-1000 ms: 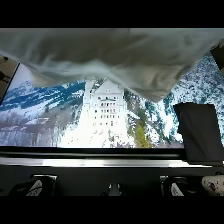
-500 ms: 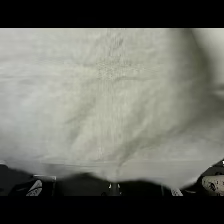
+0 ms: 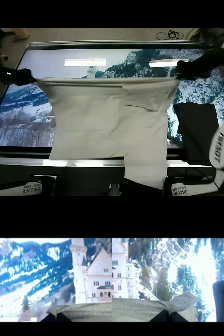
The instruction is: Fold the shirts.
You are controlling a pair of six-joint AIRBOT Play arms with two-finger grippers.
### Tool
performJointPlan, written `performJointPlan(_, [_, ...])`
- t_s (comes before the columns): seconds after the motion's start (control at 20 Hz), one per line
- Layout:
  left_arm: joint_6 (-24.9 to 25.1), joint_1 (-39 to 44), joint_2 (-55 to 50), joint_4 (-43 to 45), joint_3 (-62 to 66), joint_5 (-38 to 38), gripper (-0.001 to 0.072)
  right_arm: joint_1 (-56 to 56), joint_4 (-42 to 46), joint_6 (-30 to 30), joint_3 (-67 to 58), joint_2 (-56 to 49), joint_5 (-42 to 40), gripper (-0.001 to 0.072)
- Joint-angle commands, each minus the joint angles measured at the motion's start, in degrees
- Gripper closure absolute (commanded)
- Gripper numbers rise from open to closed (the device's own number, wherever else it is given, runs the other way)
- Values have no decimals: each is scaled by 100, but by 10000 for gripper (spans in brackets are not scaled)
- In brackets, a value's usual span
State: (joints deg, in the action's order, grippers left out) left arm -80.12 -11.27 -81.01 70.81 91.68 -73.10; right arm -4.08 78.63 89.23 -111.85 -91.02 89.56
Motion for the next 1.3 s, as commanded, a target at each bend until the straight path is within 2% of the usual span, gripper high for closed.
performJointPlan(0.0, [-33,173,-1462,-72,-120,520,683,415,-57,284,79,-1456,-1119,689])
performJointPlan(0.15, [-85,170,-2114,-138,295,1019,681,446,-275,356,79,-1906,-2299,689])
performJointPlan(0.25, [-81,170,-2229,-151,592,1325,681,422,-262,354,37,-1888,-2653,689])
performJointPlan(0.3, [-52,157,-2216,-151,748,1316,681,417,-264,354,-20,-1823,-2444,689])
performJointPlan(0.35, [76,122,-2184,-149,933,1113,680,417,-205,356,-63,-1687,-1886,689])
performJointPlan(0.45, [122,96,-2168,7,1224,2,682,422,39,352,-59,-1410,-227,689])
performJointPlan(0.55, [-284,133,-2203,190,920,-1145,682,424,319,376,278,-1344,802,689])
performJointPlan(0.6, [-289,177,-2218,186,570,-1364,682,424,317,376,660,-1344,824,689])
performJointPlan(0.7, [-306,297,-2232,162,-267,-1388,680,424,96,448,1412,-1351,227,689])
performJointPlan(0.8, [-304,354,-2238,111,-645,-1392,677,424,-26,820,1620,-1353,-256,688])
performJointPlan(0.85, [-299,350,-2212,-20,-625,-1412,516,422,-74,955,1567,-1294,-319,597])
performJointPlan(0.9, [-304,310,-2133,-122,-520,-1486,170,417,-109,973,1467,-1182,-249,331])
performJointPlan(0.95, [-302,256,-2017,-125,-389,-1604,66,415,-98,774,1419,-968,-70,212])
performJointPlan(1.0, [-304,164,-1834,-107,-308,-1696,66,350,-48,579,1427,-728,238,179])
performJointPlan(1.1, [-455,-46,-1364,-24,-485,-1757,67,90,-4,498,1744,-238,750,178])
performJointPlan(1.2, [-422,-175,-785,133,-1246,-1725,116,-164,-2,407,2833,511,546,178])
performJointPlan(1.25, [-382,-216,-442,247,-1895,-1637,116,-188,20,302,3491,898,299,178])
